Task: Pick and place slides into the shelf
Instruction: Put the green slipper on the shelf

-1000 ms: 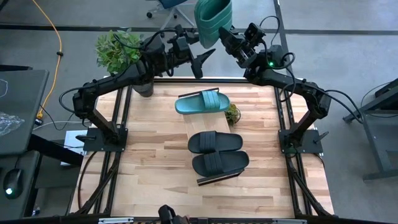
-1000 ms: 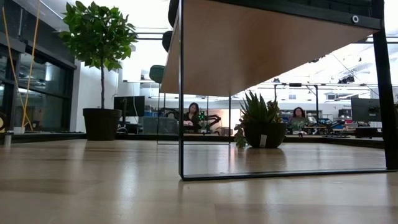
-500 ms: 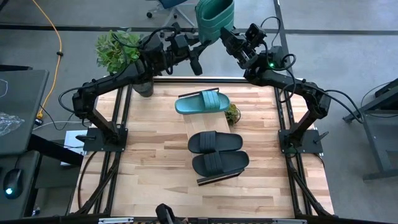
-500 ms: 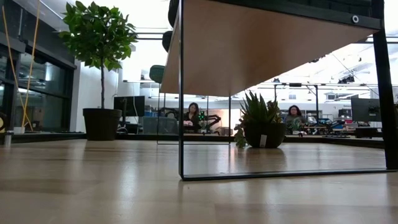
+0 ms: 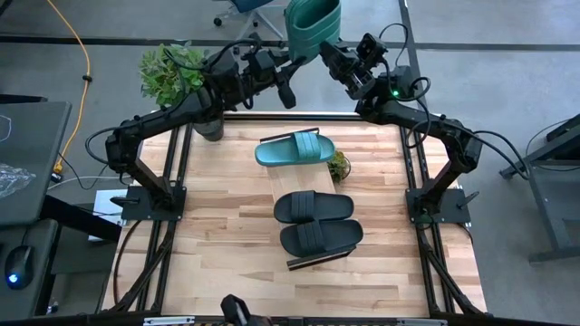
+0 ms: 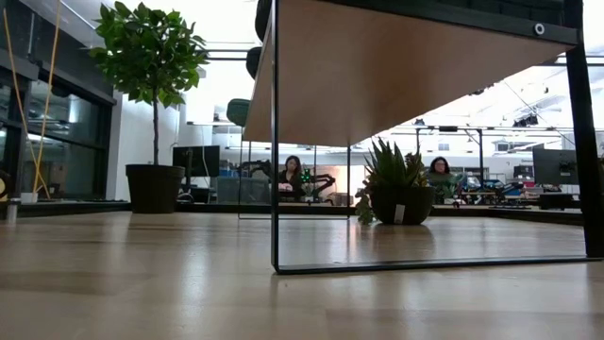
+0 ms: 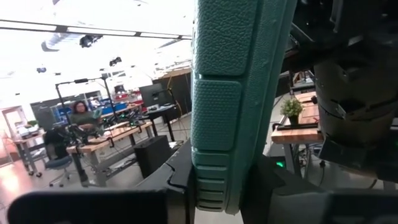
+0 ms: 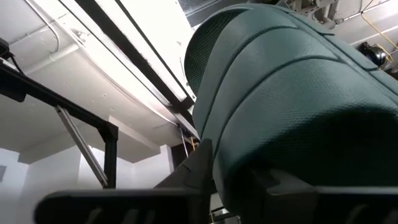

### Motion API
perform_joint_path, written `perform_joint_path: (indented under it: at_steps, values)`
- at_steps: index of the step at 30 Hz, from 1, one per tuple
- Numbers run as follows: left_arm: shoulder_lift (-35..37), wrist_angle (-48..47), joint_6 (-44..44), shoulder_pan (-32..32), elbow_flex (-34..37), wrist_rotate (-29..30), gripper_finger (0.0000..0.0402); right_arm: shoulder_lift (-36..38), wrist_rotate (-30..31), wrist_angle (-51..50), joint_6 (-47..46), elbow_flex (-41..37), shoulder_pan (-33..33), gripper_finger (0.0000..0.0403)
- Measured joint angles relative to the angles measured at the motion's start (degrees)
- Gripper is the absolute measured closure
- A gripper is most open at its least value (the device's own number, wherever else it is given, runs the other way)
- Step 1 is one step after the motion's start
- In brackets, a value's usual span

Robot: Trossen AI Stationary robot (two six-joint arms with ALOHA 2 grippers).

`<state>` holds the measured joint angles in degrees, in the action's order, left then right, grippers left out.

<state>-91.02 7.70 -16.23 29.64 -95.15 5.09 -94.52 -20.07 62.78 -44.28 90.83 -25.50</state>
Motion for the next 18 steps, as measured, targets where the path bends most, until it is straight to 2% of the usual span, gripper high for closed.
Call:
perform_joint_path:
  at_steps: [9,18]
  values:
    - [-0.3,3.8,-0.1,0.0,0.2,2.7,0.0335,0.0,-0.3,-0.3,-2.1,0.0,-1.2,0.0294]
    - [-0.2,6.6,0.5,1.8,0.2,3.3,0.0335,0.1,-0.6,-1.8,-3.2,0.1,-1.6,0.0284]
